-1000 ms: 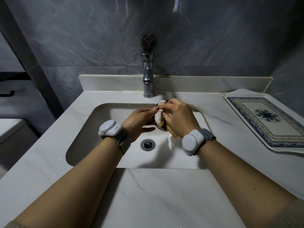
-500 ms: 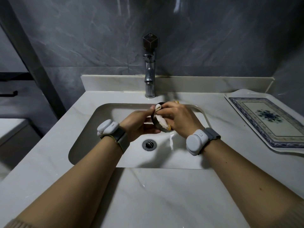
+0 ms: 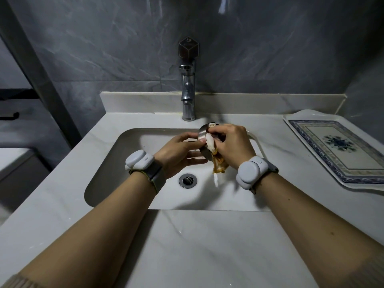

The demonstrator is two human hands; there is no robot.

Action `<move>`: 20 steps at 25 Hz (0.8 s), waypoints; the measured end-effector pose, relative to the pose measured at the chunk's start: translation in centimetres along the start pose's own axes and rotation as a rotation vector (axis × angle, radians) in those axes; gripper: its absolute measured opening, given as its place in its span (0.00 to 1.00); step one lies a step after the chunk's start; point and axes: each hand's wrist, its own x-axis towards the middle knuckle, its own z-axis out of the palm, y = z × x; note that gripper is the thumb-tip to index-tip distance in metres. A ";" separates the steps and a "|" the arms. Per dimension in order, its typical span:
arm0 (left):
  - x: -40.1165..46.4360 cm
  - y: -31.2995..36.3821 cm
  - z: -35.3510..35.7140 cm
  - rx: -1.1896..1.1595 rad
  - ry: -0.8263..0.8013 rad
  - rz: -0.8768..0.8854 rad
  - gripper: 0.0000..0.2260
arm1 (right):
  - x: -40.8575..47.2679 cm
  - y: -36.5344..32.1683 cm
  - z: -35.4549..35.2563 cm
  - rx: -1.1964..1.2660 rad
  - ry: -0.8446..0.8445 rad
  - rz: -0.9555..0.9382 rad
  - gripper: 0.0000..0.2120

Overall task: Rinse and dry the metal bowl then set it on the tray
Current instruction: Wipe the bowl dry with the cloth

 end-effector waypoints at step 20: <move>-0.1 0.0 0.2 -0.039 -0.096 -0.004 0.08 | -0.1 -0.3 0.2 -0.136 0.055 0.009 0.09</move>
